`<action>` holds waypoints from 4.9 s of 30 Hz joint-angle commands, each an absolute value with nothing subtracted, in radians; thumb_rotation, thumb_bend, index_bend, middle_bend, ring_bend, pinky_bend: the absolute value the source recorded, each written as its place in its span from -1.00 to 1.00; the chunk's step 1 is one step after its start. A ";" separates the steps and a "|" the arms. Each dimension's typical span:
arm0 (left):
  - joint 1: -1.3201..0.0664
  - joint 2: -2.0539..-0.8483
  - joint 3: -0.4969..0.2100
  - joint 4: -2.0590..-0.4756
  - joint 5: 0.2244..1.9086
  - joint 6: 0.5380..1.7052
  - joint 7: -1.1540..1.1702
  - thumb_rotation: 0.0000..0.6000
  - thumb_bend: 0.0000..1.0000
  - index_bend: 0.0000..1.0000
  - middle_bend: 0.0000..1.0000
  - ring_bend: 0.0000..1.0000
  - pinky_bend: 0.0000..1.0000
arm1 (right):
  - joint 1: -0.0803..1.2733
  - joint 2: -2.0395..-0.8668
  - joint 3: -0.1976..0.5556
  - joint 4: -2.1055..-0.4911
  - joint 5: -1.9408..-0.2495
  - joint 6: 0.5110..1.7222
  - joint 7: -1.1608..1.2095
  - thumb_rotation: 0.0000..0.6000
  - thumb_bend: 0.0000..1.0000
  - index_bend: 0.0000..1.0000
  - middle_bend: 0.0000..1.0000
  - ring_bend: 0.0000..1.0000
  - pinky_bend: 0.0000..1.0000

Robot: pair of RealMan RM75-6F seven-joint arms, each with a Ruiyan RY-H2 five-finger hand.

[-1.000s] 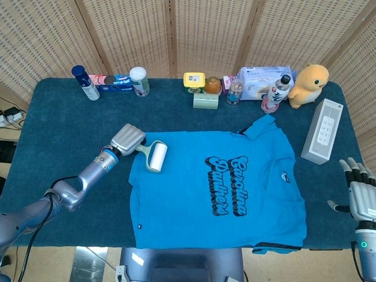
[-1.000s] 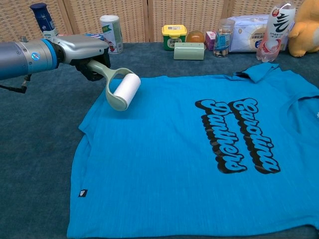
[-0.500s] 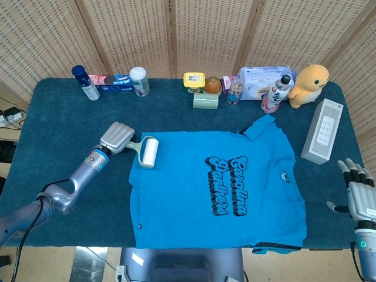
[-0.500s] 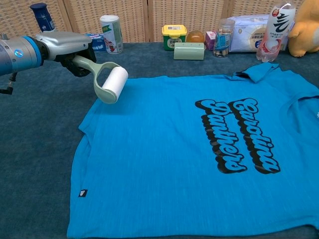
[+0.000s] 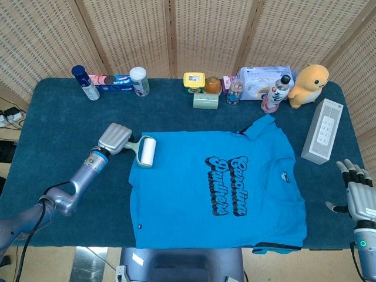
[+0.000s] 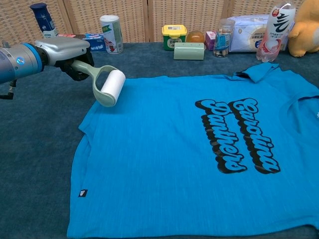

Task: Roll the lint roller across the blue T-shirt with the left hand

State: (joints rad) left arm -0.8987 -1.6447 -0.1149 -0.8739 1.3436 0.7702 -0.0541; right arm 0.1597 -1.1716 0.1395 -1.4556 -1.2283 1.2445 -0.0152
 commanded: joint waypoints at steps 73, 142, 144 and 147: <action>-1.126 -1.987 -0.310 -0.744 1.054 0.630 0.407 1.00 0.31 0.88 0.77 0.69 0.99 | 0.159 -1.110 0.151 -1.452 -1.218 1.197 0.132 1.00 -1.00 -0.95 -1.00 -1.00 -1.00; -1.145 -1.832 -0.220 -0.993 0.613 0.716 0.831 1.00 0.29 0.88 0.77 0.69 0.99 | 0.157 -1.099 0.146 -1.478 -1.225 1.207 0.127 1.00 -1.00 -0.95 -1.00 -1.00 -1.00; -1.139 -1.818 -0.211 -1.007 0.607 0.719 0.836 1.00 0.29 0.88 0.77 0.69 0.99 | 0.157 -1.099 0.145 -1.480 -1.226 1.207 0.125 1.00 -1.00 -0.95 -1.00 -1.00 -1.00; -1.118 -1.779 -0.186 -1.040 0.594 0.738 0.846 1.00 0.28 0.88 0.77 0.69 0.99 | 0.157 -1.099 0.144 -1.481 -1.226 1.207 0.121 1.00 -1.00 -0.95 -1.00 -1.00 -1.00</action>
State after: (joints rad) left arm -1.1329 -1.7995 -0.2010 -1.0265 0.6031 0.7249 0.8394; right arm 0.1573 -1.0992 0.1441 -1.4809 -1.2266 1.2075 0.1216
